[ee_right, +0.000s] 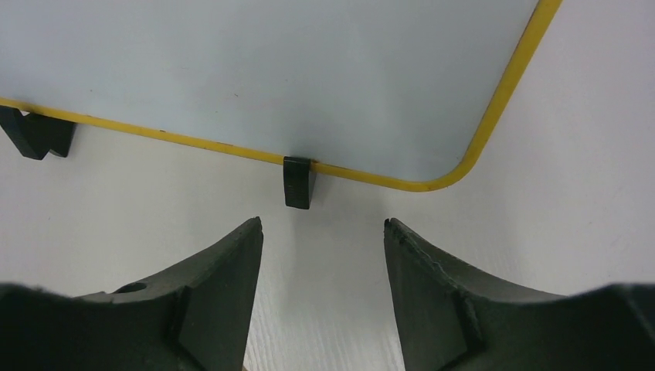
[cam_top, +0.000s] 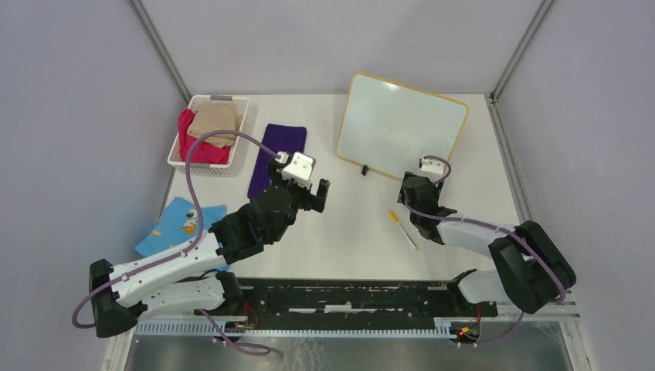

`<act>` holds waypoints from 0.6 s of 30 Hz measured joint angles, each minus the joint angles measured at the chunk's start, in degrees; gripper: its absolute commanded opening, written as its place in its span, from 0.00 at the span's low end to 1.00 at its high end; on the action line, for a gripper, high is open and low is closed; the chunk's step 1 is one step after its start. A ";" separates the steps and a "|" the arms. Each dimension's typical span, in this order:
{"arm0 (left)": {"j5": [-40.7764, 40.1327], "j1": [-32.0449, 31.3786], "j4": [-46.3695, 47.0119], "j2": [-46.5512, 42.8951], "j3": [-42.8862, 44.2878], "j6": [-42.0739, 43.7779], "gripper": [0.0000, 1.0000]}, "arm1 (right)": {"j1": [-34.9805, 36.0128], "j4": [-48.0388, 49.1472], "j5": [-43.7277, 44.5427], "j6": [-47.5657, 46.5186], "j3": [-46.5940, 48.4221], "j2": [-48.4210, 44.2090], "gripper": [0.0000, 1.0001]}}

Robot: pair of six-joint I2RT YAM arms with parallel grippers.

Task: Write a sentence on the whiteboard
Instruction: Move the whiteboard to the center of the board.

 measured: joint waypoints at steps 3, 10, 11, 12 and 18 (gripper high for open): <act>0.02 0.00 0.00 -0.02 0.00 0.00 0.98 | -0.50 0.04 -0.61 0.48 0.55 1.42 0.59; 0.04 0.00 0.00 0.00 0.00 0.00 0.98 | -1.25 0.55 -1.99 0.57 1.57 4.28 0.52; 0.04 0.00 0.00 0.00 0.00 0.00 0.98 | -1.36 0.72 -2.14 0.57 1.79 4.63 0.51; 0.04 0.00 0.00 0.00 0.00 0.00 0.98 | -1.46 0.85 -2.34 0.55 2.08 5.01 0.51; 0.07 0.00 0.00 0.00 0.00 0.00 0.98 | -2.10 1.42 -2.62 0.50 3.74 7.54 0.47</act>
